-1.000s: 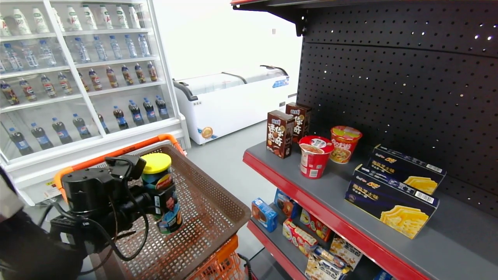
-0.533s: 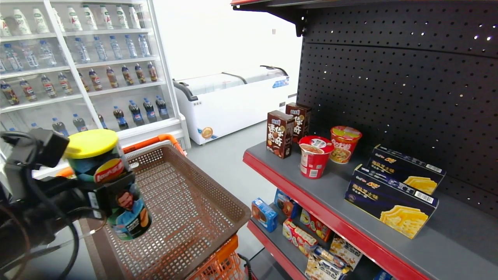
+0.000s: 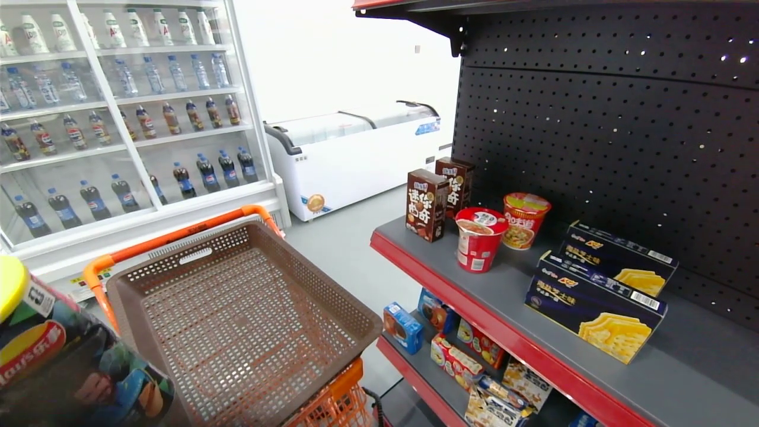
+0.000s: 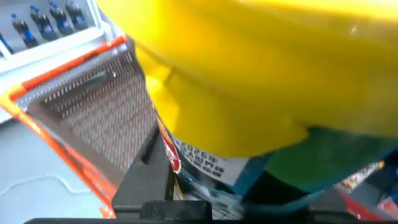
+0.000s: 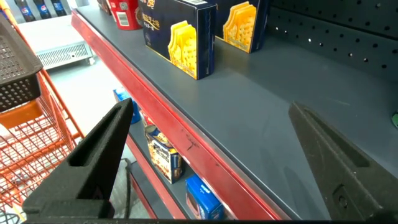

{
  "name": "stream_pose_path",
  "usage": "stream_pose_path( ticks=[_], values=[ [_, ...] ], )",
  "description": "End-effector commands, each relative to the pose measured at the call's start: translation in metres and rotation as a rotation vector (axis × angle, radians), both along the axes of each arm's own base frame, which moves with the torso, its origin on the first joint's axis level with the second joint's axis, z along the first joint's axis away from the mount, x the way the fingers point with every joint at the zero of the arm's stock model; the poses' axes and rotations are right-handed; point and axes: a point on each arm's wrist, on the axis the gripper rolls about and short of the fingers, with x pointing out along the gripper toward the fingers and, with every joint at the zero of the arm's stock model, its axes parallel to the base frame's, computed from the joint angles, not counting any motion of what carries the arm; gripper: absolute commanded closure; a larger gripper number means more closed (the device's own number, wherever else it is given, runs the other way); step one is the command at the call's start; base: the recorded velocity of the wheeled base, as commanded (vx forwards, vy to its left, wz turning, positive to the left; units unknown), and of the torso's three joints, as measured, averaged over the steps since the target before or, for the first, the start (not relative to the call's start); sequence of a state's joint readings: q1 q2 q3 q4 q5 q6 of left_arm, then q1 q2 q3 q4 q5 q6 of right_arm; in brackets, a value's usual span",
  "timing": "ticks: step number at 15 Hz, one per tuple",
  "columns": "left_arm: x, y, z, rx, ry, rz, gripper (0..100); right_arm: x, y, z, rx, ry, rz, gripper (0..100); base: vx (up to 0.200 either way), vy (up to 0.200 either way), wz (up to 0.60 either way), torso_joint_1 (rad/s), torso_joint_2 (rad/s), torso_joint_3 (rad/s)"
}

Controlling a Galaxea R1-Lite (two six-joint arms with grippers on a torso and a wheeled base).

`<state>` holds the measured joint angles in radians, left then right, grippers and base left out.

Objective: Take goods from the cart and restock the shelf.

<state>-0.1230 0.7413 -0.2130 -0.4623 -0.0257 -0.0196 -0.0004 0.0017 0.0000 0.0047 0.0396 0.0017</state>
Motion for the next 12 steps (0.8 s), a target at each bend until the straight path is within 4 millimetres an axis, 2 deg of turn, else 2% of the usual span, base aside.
stream_pose_path(
  ticks=[1, 2, 5, 12],
  values=[
    [-0.019, 0.003, -0.004, 0.007, -0.032, 0.018, 100, 0.0, 0.0, 0.0, -0.002, 0.0, 0.001, 0, 0.0, 0.0, 0.0, 0.0, 0.0, 0.0],
    [-0.022, 0.003, -0.004, 0.006, -0.033, 0.027, 100, 0.0, 0.0, 0.0, 0.0, 0.0, 0.001, 0, 0.0, 0.0, 0.0, 0.0, 0.0, 0.0],
    [-0.029, 0.004, -0.008, 0.004, -0.024, 0.027, 100, 0.0, 0.0, 0.0, 0.0, 0.0, 0.002, 0, 0.0, 0.0, -0.6, -0.001, 0.0, 0.004],
    [-0.03, 0.004, -0.014, -0.02, 0.003, 0.029, 100, 0.0, 0.0, 0.0, 0.0, 0.0, 0.002, 0, 0.0, 0.0, -0.6, 0.002, 0.0, 0.003]
  ],
)
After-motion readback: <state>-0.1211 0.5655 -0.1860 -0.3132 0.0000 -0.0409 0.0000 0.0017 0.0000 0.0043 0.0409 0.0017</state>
